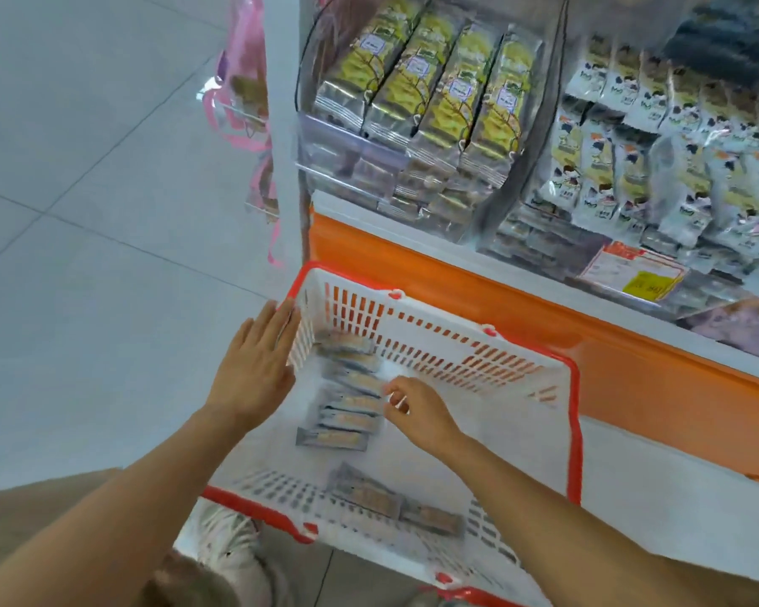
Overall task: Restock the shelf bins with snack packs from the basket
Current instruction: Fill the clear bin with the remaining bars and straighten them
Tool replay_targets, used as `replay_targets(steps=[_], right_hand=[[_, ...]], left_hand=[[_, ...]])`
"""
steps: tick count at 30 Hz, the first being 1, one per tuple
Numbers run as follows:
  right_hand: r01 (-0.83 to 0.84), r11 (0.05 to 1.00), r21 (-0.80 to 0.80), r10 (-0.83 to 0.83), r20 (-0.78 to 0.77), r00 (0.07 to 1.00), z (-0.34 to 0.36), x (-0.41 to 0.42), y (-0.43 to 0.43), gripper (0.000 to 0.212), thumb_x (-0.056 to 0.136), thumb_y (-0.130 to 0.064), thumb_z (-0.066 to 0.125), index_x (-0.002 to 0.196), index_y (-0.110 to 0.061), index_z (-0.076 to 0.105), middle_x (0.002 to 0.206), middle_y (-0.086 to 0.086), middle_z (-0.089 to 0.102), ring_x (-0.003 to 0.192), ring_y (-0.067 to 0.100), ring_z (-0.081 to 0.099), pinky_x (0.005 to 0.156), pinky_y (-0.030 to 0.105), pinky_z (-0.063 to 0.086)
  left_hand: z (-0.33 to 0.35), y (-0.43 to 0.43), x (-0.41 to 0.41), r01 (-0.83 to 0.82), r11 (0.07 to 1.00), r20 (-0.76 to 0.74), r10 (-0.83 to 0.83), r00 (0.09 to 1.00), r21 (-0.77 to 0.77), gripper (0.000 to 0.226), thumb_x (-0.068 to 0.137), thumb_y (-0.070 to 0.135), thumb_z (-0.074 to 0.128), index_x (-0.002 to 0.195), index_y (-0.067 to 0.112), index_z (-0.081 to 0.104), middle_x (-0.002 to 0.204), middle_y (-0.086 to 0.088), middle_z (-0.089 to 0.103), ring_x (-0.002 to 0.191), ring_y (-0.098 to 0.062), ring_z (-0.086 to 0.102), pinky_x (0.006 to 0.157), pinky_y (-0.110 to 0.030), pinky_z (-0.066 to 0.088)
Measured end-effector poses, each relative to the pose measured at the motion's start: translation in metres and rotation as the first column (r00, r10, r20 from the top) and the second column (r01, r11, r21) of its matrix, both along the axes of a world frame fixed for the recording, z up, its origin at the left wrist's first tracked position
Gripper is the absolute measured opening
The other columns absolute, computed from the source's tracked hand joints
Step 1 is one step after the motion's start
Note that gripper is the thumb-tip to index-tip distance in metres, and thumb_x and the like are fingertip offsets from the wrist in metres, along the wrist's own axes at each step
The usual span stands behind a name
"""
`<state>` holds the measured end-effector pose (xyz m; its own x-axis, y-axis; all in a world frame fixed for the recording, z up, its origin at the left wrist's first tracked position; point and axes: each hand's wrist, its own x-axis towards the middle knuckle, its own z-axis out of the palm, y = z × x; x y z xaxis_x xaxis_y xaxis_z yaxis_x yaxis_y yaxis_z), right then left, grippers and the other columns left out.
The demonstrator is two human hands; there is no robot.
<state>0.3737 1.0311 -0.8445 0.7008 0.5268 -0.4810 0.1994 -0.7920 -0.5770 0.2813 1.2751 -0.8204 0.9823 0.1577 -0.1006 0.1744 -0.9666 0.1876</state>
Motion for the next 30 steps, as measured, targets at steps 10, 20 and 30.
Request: replay_targets(steps=[10, 20, 30], right_hand=[[-0.252, 0.956, -0.150, 0.221, -0.194, 0.956, -0.087, -0.034, 0.013, 0.039, 0.097, -0.025, 0.054, 0.135, -0.015, 0.049, 0.135, 0.007, 0.048, 0.117, 0.024, 0.052, 0.092, 0.027, 0.040], [-0.218, 0.935, -0.279, 0.236, 0.032, 0.971, -0.112, -0.047, 0.028, 0.036, 0.085, -0.017, 0.061, 0.121, -0.022, 0.056, 0.124, 0.001, 0.054, 0.109, 0.022, 0.053, 0.079, 0.031, 0.044], [-0.201, 0.953, -0.228, 0.219, 0.054, 0.974, -0.109, -0.046, 0.025, 0.037, 0.077, -0.024, 0.071, 0.111, -0.017, 0.057, 0.120, 0.000, 0.048, 0.103, 0.020, 0.052, 0.079, 0.028, 0.046]], left_hand=[[-0.008, 0.004, 0.001, -0.071, 0.984, 0.054, 0.081, 0.995, -0.163, 0.078, 0.094, 0.024, 0.057, 0.155, 0.004, 0.013, 0.161, -0.017, 0.017, 0.146, -0.035, 0.027, 0.111, -0.054, 0.036], [-0.011, 0.002, 0.002, -0.056, 0.981, 0.138, 0.083, 0.987, -0.183, 0.070, 0.100, 0.041, 0.033, 0.156, 0.008, 0.008, 0.161, -0.015, 0.019, 0.145, -0.032, 0.028, 0.114, -0.048, 0.035], [-0.017, 0.001, 0.002, -0.076, 0.984, 0.102, 0.093, 0.990, -0.161, 0.075, 0.100, 0.042, 0.042, 0.157, 0.013, 0.002, 0.164, -0.010, 0.012, 0.148, -0.029, 0.024, 0.113, -0.050, 0.036]])
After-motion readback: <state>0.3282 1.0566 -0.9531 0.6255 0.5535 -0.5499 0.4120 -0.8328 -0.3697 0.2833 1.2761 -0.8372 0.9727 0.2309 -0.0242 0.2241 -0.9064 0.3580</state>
